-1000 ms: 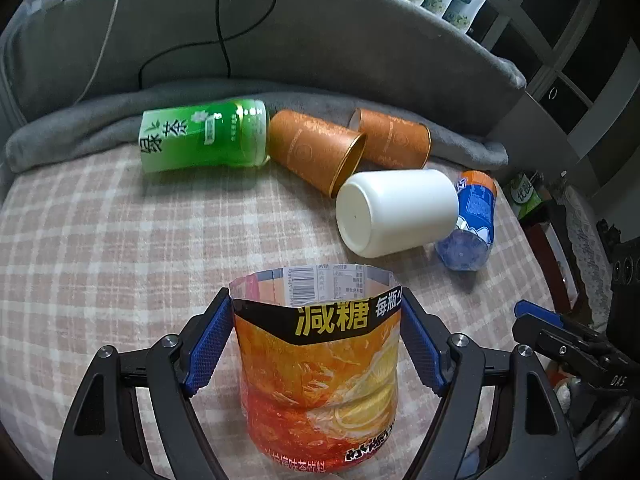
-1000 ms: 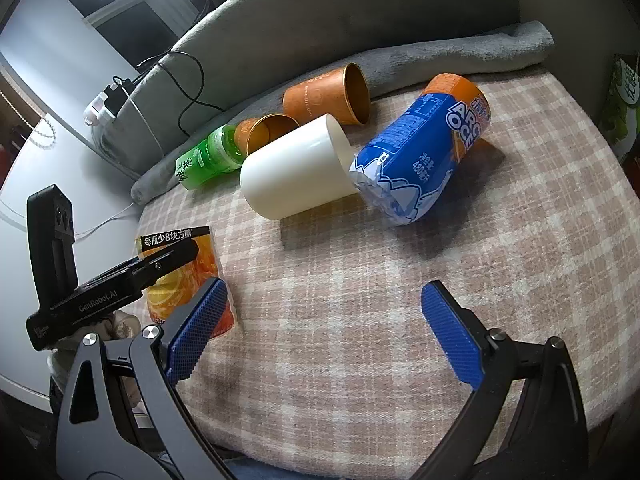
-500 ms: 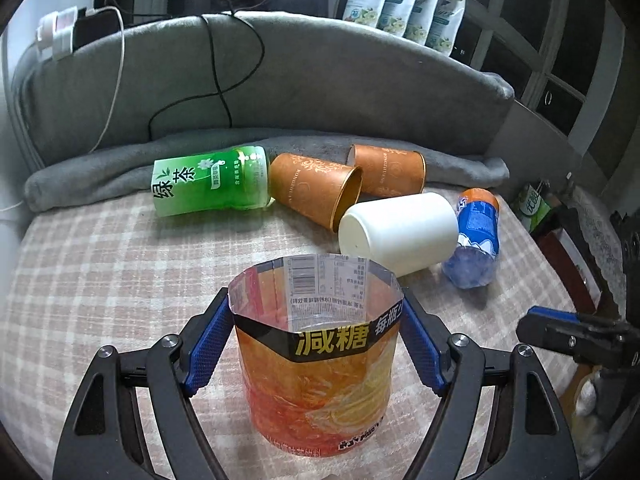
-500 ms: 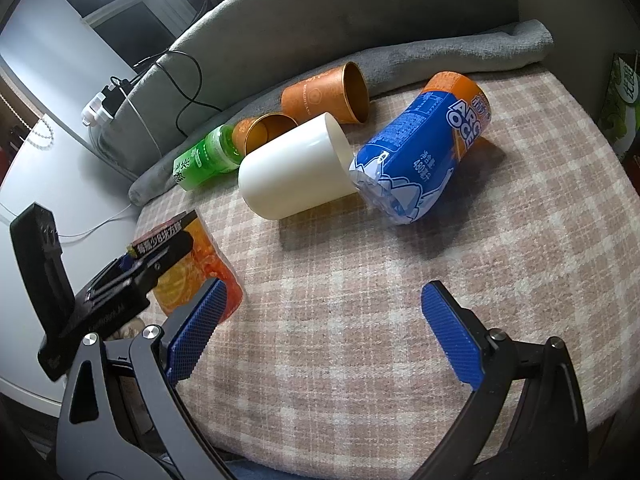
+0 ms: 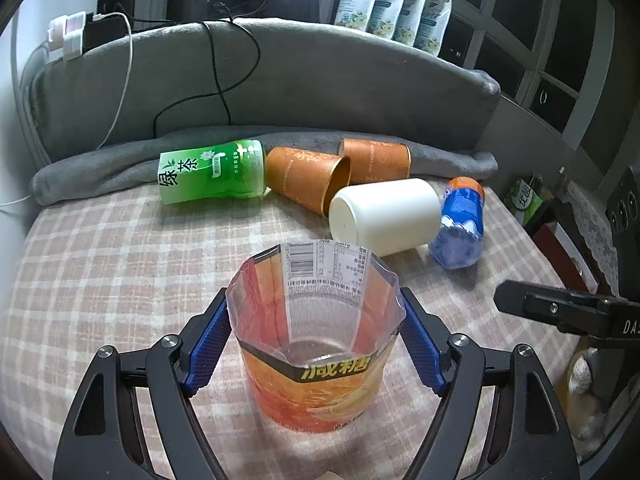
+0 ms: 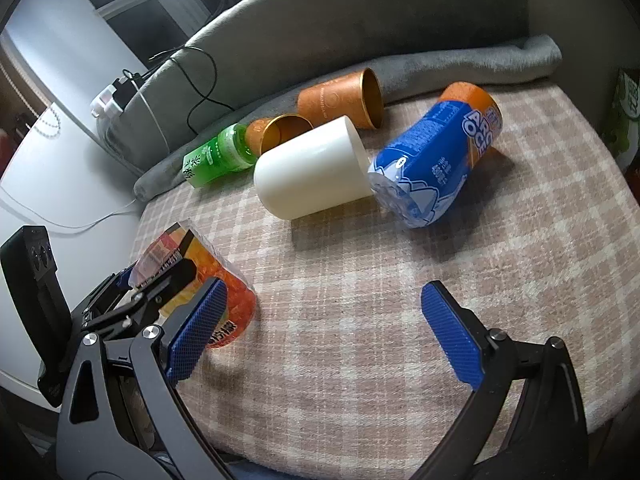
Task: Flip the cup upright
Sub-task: 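Rotate the held cup with the left tool until its opening faces up, then lower the upright cup onto the table and open the left tool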
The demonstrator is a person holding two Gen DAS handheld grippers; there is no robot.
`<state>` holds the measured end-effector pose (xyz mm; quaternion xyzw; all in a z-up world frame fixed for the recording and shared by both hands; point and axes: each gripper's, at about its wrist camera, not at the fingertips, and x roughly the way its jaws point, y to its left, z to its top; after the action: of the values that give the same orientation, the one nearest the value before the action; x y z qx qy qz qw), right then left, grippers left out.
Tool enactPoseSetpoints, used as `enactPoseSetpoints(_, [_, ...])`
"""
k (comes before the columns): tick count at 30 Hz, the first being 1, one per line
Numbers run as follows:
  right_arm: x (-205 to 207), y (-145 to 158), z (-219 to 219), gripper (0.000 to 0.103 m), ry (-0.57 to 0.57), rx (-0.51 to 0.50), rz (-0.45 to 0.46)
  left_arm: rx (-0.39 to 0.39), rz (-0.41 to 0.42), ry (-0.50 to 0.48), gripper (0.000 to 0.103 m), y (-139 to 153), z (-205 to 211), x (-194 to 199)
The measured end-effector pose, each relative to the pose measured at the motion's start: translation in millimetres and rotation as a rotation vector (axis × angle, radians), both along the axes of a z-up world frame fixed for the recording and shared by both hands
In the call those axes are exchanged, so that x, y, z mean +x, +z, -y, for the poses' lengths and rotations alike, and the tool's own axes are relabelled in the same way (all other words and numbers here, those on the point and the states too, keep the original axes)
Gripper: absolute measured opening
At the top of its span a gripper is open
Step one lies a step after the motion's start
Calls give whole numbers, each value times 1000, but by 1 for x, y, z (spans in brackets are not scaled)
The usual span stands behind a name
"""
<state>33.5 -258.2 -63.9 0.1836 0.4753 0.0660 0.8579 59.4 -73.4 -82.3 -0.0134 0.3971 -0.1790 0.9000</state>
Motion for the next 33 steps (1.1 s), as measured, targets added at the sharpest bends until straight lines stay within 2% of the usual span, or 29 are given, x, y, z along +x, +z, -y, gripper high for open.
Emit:
enactPoseSetpoints(27, [-45,33,-26,100,-20,-315,245,-27,40,-3,83,11,-18,-57])
enactPoseSetpoints(33, [-53,41,-20,103,-63,-327,290,-44,94,23,83,23,-31,-78])
